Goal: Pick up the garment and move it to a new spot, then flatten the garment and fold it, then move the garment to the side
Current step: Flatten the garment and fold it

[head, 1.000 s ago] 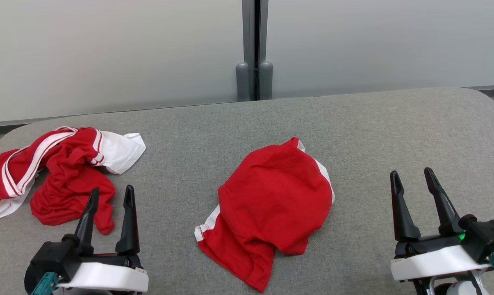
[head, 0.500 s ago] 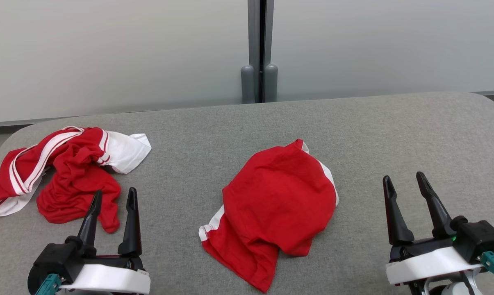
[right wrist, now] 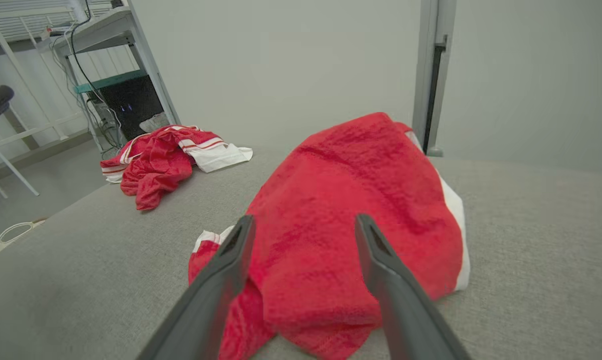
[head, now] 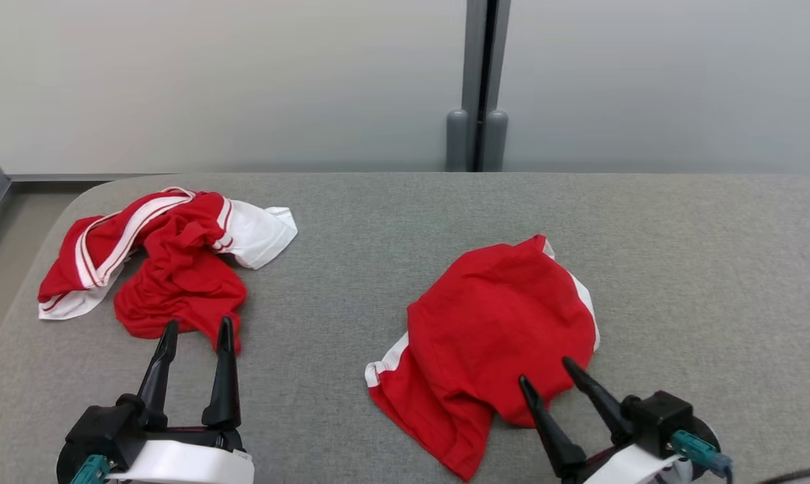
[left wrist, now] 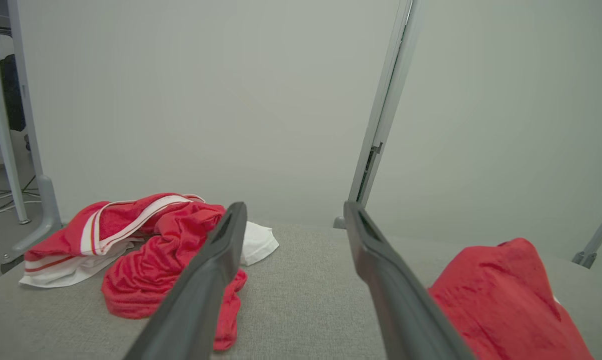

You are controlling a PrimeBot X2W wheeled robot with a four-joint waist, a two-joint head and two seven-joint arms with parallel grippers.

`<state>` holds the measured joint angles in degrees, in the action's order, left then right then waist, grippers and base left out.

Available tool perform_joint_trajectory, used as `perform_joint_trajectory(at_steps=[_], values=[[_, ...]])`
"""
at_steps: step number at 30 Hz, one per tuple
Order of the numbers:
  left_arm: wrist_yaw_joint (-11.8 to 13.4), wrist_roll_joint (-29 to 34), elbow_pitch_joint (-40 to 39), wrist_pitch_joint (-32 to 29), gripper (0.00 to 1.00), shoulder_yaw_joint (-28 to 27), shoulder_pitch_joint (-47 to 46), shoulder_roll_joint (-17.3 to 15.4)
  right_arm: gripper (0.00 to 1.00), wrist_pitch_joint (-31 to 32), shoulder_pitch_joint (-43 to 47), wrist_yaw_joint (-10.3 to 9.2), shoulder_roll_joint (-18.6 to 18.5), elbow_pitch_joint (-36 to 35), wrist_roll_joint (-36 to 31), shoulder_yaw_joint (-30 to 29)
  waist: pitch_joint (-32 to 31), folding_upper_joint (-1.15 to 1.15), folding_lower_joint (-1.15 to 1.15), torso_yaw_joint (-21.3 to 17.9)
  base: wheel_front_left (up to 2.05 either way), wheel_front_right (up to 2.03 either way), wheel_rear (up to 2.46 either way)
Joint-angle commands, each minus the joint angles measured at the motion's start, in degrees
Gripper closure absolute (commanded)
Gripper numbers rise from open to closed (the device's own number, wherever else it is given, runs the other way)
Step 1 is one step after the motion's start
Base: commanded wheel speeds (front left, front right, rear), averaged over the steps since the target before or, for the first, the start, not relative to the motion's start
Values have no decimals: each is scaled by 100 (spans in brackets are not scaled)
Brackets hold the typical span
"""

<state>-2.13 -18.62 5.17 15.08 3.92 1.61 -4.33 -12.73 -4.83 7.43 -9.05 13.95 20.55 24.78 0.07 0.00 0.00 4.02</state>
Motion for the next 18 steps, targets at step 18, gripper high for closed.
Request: perform_joint_trajectory(at_steps=[18], values=[[-113, -16, 165, 13, 0, 18, -176, 78, 15, 1880, -349, 11, -58, 1129, 1033, 1011, 199, 0, 0, 1017, 0, 0, 0]])
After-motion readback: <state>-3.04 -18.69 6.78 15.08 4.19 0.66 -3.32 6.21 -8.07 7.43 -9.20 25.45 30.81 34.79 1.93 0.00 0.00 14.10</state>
